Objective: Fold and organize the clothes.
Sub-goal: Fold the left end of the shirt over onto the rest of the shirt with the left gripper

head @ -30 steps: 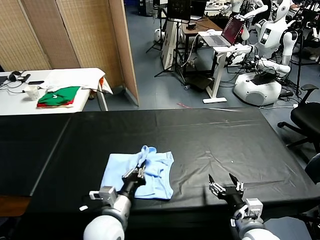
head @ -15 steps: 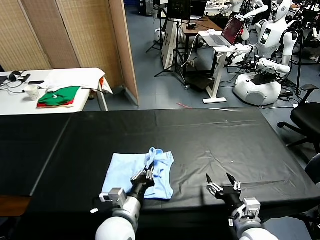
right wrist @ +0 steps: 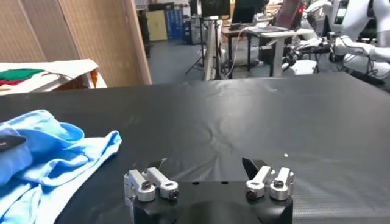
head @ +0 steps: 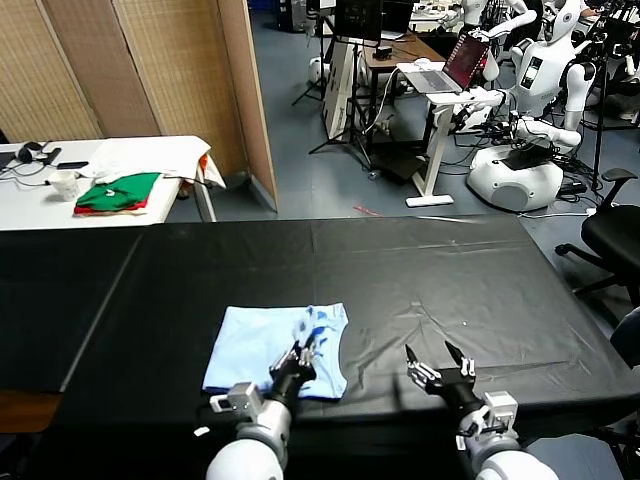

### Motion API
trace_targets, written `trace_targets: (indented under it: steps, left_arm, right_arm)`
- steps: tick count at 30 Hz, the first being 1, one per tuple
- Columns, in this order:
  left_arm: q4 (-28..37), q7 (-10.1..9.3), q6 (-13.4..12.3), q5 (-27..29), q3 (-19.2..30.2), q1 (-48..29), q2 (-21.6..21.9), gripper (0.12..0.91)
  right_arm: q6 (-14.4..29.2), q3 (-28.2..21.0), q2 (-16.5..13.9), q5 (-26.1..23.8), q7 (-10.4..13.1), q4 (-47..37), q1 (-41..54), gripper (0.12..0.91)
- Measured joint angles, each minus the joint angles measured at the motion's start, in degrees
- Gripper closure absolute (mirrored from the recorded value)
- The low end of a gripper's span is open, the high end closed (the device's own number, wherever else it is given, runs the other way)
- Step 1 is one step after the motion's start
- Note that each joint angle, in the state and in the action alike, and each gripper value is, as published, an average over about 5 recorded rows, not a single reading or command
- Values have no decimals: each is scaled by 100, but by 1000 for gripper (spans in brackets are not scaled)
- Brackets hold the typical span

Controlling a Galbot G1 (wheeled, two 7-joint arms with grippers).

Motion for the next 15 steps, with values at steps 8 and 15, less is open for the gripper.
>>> trace_targets:
  steps: [8,15]
  left_arm:
    - [-274,-77,294,-1516,-232,-8,-6,153]
    - [-448,237,-149,-723,-720,-125,4,124]
  right_arm:
    - [-50,-268,-212,272,-71,-15,190,118]
    - [-177,-926,-448,340,-96,-79,600,118]
